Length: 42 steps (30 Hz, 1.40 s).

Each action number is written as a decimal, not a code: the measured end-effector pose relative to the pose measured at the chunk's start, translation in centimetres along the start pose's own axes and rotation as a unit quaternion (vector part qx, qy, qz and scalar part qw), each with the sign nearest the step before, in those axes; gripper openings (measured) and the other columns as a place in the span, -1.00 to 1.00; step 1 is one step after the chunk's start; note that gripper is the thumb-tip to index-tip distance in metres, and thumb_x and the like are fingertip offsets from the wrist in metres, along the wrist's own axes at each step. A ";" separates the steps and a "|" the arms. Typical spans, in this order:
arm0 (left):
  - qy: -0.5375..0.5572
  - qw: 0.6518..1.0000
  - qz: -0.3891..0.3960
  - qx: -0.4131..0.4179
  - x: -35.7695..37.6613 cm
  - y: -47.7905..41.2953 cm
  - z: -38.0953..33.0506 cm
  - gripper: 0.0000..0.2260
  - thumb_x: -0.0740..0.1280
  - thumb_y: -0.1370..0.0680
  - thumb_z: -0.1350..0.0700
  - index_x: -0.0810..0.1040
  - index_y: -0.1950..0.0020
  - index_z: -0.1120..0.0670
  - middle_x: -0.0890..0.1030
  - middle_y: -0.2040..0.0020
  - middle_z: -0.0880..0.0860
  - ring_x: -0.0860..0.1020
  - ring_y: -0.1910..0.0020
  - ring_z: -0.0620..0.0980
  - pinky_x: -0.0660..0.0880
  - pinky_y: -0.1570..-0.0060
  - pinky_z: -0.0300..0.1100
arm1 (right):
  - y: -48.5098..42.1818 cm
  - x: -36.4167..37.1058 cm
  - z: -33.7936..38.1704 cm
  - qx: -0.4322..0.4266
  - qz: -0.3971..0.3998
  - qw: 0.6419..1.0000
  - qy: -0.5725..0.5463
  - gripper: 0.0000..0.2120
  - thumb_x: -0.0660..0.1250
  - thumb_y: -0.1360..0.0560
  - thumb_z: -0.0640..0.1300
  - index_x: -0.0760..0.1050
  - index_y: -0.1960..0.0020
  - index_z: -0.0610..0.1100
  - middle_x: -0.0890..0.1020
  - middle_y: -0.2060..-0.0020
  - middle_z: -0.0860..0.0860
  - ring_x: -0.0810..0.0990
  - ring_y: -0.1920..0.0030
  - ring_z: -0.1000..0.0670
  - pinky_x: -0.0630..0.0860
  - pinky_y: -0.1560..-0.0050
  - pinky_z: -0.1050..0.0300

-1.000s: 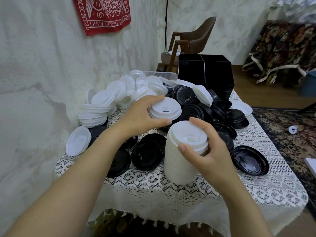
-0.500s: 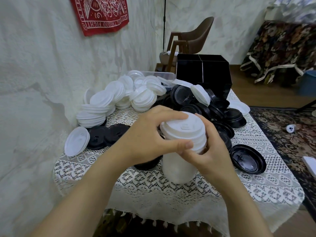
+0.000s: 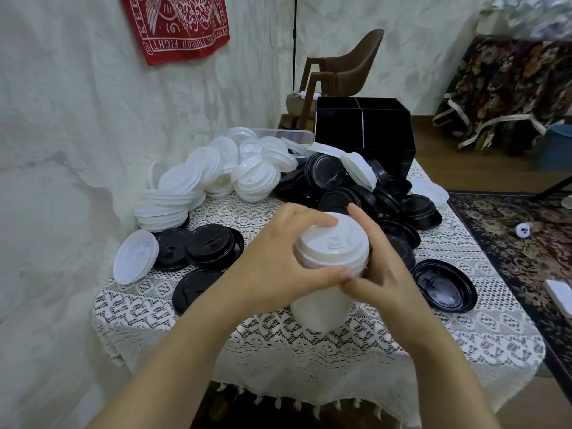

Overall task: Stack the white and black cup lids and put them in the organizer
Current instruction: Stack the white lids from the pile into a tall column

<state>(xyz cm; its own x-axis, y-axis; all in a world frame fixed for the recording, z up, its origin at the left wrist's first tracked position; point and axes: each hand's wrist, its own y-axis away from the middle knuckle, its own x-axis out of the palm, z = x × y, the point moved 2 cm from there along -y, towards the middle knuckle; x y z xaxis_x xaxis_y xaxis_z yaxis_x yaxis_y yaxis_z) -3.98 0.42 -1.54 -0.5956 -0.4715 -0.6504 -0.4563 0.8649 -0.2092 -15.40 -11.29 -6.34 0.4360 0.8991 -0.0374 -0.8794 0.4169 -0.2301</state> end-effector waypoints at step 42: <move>0.190 0.980 -0.029 -0.052 2.9 0.0 1.7 -0.29 0.48 -0.15 -0.25 0.34 -0.27 -0.34 0.47 -0.25 -0.22 0.46 -0.20 -0.26 0.41 -0.11 -0.30 | -6.6 -5.9 -0.2 -0.006 -0.211 0.931 0.299 -0.49 0.33 -0.56 -0.14 0.31 -0.48 -0.08 0.43 -0.37 0.05 0.38 -0.32 0.13 0.31 -0.36 0.17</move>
<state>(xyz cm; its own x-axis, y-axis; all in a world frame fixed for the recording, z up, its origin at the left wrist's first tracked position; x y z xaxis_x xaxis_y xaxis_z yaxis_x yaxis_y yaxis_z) -4.60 -0.60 -4.66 -0.7607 -0.5663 -0.3173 -0.5498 0.8219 -0.1489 -12.13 -19.35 -4.80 0.7743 0.4192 -0.4740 -0.6045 0.7117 -0.3579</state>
